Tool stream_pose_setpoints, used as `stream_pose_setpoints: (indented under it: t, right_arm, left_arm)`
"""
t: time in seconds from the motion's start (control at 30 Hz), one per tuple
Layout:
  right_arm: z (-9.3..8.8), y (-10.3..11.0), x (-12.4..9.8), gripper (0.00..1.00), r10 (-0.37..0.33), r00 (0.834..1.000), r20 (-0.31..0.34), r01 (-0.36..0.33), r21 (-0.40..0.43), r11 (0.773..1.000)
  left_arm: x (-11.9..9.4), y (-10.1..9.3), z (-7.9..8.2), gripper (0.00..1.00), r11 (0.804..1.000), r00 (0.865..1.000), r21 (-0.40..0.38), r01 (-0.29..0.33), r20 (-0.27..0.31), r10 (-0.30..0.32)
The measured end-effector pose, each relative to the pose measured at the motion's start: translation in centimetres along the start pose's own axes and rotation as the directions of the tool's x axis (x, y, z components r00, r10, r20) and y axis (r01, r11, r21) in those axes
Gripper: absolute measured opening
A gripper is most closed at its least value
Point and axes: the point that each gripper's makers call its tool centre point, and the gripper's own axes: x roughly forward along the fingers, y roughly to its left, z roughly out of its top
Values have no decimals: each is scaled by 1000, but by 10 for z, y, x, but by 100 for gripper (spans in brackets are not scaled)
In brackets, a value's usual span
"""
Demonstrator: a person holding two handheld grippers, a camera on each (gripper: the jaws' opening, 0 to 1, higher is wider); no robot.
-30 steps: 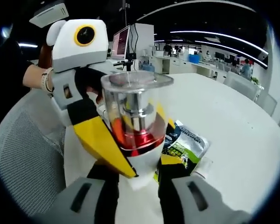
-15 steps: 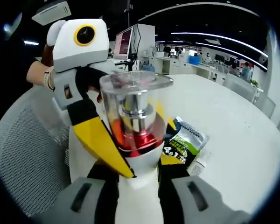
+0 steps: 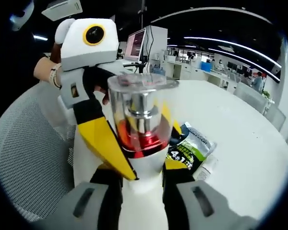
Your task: Arrange the skincare products in the storage area until every visible bottle or jar stands upright without overlapping.
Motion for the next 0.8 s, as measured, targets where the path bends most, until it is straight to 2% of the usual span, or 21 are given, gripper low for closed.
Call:
stream_pose_setpoints:
  t: [0.13, 0.3, 0.4, 0.67, 0.8]
  right_arm:
    - [-1, -2, -1, 31, 19, 999, 27, -20, 8, 1000]
    - [0, -1, -1, 31, 47, 997, 58, -45, -30, 999]
    - [1, 0, -1, 30, 73, 996, 59, -70, -47, 996]
    - [0, 2, -1, 31, 82, 995, 52, -79, -56, 995]
    - [0, 3, -1, 31, 74, 995, 60, -70, -65, 995]
  left_arm:
    - [3, 0, 1, 28, 1000, 1000, -9, 2, -4, -2]
    - [5, 0, 1, 28, 1000, 1000, -6, -13, -16, 13]
    - [4, 0, 0, 28, 1000, 1000, -1, -19, -17, 19]
    - [5, -2, 1, 29, 1000, 1000, 29, -2, -14, 3]
    - [1, -1, -2, 38, 998, 999, 60, -10, -35, 12]
